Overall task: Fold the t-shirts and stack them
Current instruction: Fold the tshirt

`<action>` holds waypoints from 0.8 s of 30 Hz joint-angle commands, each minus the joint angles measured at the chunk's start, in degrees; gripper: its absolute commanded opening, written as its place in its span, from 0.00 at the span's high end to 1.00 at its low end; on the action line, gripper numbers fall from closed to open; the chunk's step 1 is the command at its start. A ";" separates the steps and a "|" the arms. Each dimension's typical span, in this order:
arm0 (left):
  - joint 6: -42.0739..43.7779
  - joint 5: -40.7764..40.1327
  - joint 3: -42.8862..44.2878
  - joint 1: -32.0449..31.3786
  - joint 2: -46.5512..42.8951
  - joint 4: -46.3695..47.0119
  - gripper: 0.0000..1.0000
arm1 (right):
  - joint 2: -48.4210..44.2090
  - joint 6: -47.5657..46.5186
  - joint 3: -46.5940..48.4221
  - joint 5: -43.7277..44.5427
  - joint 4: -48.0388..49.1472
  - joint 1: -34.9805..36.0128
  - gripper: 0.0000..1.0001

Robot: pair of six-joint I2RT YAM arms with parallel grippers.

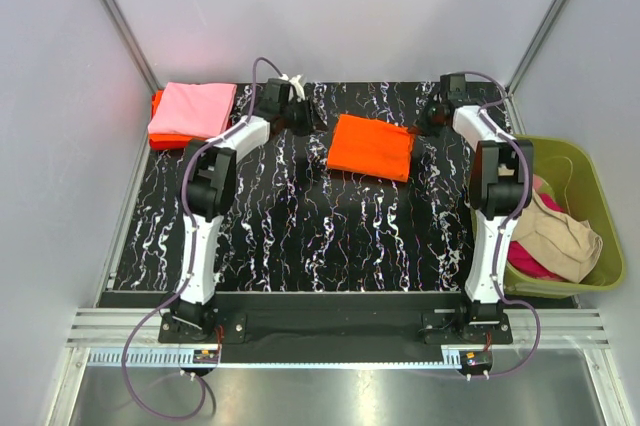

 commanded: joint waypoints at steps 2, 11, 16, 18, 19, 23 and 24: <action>2.72 0.17 -3.70 -2.08 -3.88 3.59 0.70 | -5.77 2.88 -5.87 3.88 9.45 -0.35 1.00; 4.92 -0.63 -5.72 -3.40 -3.36 0.96 0.64 | -4.37 4.99 -10.02 5.13 15.17 -2.71 0.96; 5.54 0.25 -5.90 -3.40 -3.09 0.52 0.62 | -6.48 2.80 -8.61 -0.24 15.00 -3.78 0.62; 5.11 1.03 -6.07 -3.32 -2.83 0.08 0.61 | -7.79 0.78 -7.04 -4.27 12.21 -3.78 0.56; 5.02 1.39 -6.25 -3.40 -2.83 0.08 0.61 | -8.23 0.08 -7.20 -5.07 11.66 -3.78 0.55; 4.84 2.62 -8.36 -3.49 -3.88 -0.01 0.61 | -9.90 -3.79 -8.78 -13.50 7.27 -3.78 0.49; 4.93 2.97 -9.14 -3.49 -4.06 -0.01 0.61 | -9.90 -4.41 -9.48 -14.55 5.35 -3.78 0.48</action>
